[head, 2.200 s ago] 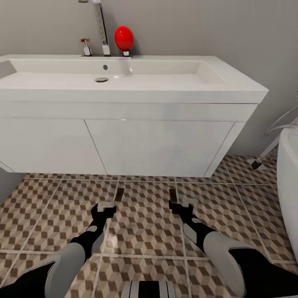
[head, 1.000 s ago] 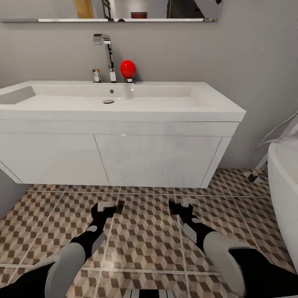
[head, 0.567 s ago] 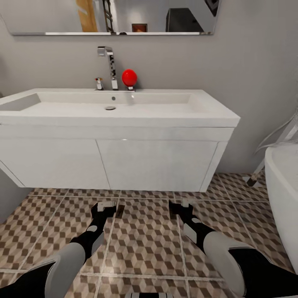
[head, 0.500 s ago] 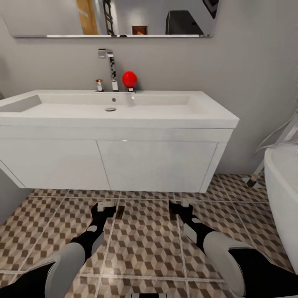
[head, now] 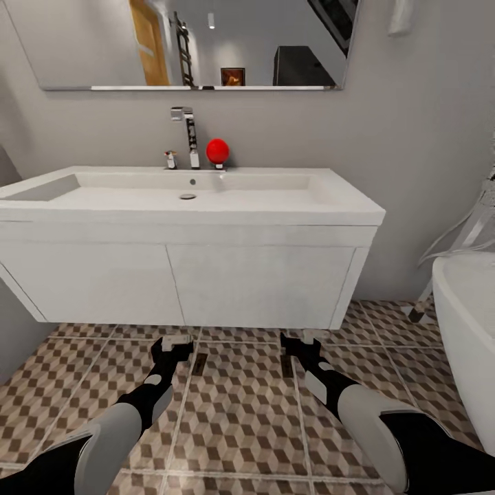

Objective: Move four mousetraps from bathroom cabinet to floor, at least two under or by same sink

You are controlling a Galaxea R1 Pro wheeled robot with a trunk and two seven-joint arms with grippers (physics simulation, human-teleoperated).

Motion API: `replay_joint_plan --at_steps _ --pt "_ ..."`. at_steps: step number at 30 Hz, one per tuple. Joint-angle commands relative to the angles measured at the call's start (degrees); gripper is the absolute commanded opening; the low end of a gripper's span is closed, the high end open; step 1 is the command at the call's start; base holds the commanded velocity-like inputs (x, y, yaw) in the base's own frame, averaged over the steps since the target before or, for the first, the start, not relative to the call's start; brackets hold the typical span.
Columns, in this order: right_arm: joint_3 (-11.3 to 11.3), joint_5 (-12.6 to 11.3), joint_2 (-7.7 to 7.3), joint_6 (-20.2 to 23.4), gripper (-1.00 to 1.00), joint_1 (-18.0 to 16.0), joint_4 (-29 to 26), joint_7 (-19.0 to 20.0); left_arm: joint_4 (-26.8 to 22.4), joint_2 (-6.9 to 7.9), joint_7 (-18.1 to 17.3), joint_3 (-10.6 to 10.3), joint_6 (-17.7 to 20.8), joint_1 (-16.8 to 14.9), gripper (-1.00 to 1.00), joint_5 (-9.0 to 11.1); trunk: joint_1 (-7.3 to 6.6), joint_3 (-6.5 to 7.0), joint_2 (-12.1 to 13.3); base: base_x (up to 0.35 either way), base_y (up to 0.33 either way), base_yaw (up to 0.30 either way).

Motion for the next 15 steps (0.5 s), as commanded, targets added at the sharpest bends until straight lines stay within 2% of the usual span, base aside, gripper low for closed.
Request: replay_joint_plan --at_steps 1,15 --pt "0.06 -0.51 0.0 -0.24 1.0 -0.04 0.07 0.14 0.06 -0.02 0.38 0.23 -0.18 -0.04 1.0 -0.62 -0.03 0.18 0.0 0.0 0.0 0.0" --pt "0.08 -0.5 -0.06 -0.35 1.0 -0.04 0.07 0.14 0.06 0.05 0.38 0.23 -0.14 -0.04 1.0 -0.63 -0.39 3.28 0.19 0.0 0.0 0.0"
